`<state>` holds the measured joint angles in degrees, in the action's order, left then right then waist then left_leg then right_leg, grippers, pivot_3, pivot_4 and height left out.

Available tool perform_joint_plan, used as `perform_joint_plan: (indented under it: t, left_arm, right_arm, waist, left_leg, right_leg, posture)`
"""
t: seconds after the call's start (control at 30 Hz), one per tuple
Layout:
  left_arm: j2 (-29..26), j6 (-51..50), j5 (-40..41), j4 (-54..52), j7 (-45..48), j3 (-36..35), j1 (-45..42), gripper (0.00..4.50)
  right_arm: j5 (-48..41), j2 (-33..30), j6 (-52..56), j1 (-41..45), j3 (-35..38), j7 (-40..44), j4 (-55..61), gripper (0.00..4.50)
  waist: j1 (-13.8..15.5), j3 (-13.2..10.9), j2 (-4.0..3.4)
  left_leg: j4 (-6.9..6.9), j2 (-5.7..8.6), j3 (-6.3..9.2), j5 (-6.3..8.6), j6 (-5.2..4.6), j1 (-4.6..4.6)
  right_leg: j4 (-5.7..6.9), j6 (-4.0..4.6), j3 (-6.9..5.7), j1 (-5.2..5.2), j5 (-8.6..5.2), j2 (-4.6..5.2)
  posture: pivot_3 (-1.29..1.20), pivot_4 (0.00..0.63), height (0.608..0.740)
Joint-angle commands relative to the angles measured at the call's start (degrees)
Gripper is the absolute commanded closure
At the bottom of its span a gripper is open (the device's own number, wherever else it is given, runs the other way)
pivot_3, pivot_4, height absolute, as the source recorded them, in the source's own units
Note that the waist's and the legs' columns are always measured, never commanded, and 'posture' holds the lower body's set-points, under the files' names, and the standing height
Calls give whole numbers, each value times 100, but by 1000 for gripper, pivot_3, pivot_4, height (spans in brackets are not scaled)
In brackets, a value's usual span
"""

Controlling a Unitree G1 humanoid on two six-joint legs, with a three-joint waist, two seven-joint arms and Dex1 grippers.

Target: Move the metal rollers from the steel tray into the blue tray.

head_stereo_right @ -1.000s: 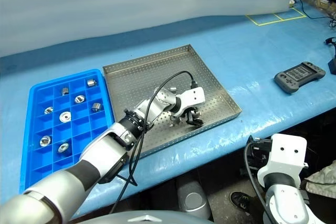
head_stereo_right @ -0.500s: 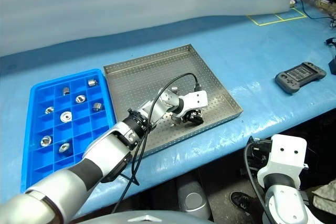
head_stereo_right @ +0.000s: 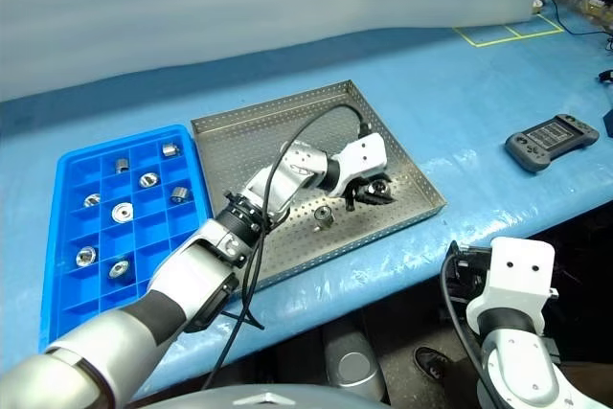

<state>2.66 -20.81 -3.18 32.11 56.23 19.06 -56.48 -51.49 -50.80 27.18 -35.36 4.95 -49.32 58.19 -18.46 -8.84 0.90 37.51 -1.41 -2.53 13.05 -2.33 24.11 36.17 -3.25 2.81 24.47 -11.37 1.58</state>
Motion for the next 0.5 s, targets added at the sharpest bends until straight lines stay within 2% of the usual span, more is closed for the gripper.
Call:
perform_joint_plan:
  t: [0.03, 0.13, 0.27, 0.5]
  left_arm:
    - [-117, -431, 498, -964, -151, -512, 141, 2805]
    - [-254, -729, 824, -1659, -427, -897, 337, 2805]
    - [-508, -704, 751, -2416, -1346, -1298, 689, 2806]
    - [-1156, -962, 718, -3815, -2058, -1506, 1684, 2806]
  right_arm:
    - [-155, -89, 245, 307, 116, 101, 181, 0]
    - [-253, -42, 608, 748, 81, 215, 181, 0]
    - [-257, 39, 1233, 1725, -135, 670, 50, 0]
    - [2, 286, 2097, 3549, -818, 1834, -525, 0]
  waist:
    - [29, 0, 0]
    - [93, 0, 0]
    - [254, -1, 1]
    - [892, -1, 2]
  left_leg:
    - [0, 0, -2, 0, 0, -3]
    - [0, -4, -12, 0, -1, -14]
    - [1, -4, -24, 0, -2, -26]
    - [4, -5, -37, -1, -5, -28]
  right_leg:
    - [0, -1, 2, -2, 0, -2]
    - [4, -5, 14, -4, 3, -7]
    - [7, -12, 30, -9, 8, -12]
    - [12, -23, 44, -3, 16, -15]
  posture:
    - [-316, 150, 740]
    - [-304, 150, 740]
    - [-188, 150, 740]
    - [-36, 150, 740]
